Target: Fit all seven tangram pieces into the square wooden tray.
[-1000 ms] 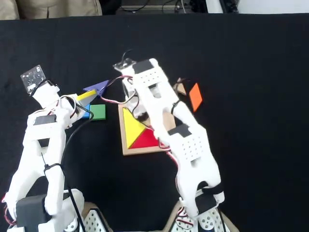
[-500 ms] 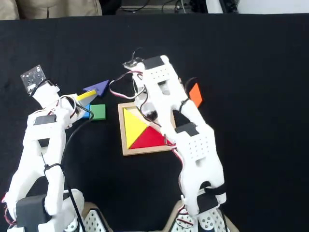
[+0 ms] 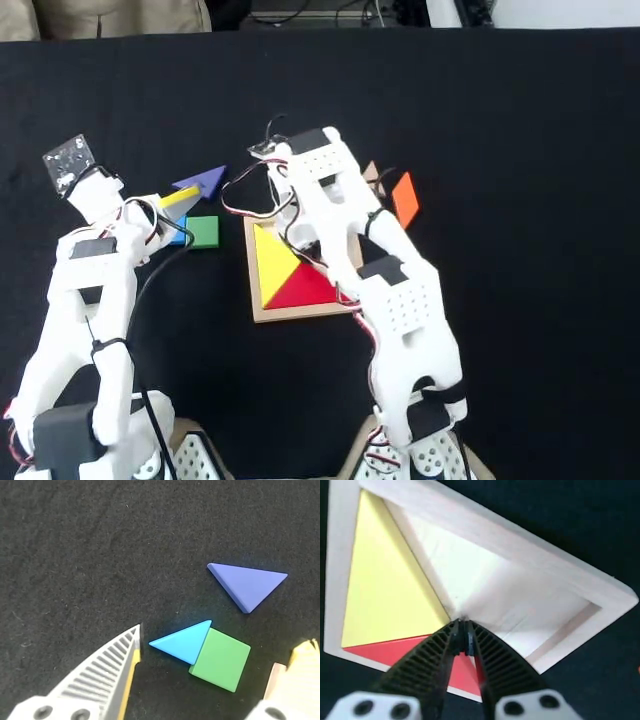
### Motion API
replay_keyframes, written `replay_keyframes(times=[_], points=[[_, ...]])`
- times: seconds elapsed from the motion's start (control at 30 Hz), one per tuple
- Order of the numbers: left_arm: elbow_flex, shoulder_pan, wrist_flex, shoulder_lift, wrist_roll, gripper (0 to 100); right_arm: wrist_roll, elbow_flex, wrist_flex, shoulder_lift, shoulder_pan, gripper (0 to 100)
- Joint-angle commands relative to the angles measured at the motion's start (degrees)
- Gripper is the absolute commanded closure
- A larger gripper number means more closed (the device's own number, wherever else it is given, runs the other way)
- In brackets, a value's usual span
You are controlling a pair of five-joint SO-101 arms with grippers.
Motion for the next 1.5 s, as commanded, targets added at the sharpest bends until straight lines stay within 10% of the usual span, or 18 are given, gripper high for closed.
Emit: replay_keyframes(times=[0.0,0.3,0.83,1.47], points=[[-1.19,-0.31,-0.97,-0.97,-0.09,56,0.18,-1.01,-0.09,-5.76,0.44,98.8],[-3.65,-0.66,0.53,-0.44,0.00,56,0.44,1.19,0.53,-17.19,9.93,98.8],[-24.84,-0.48,29.71,-0.97,-0.18,82,0.44,36.97,-17.49,-54.11,22.15,98.7],[-34.77,4.26,37.89,-0.26,-26.55,74,-3.52,61.49,-43.08,-56.22,27.69,98.6]])
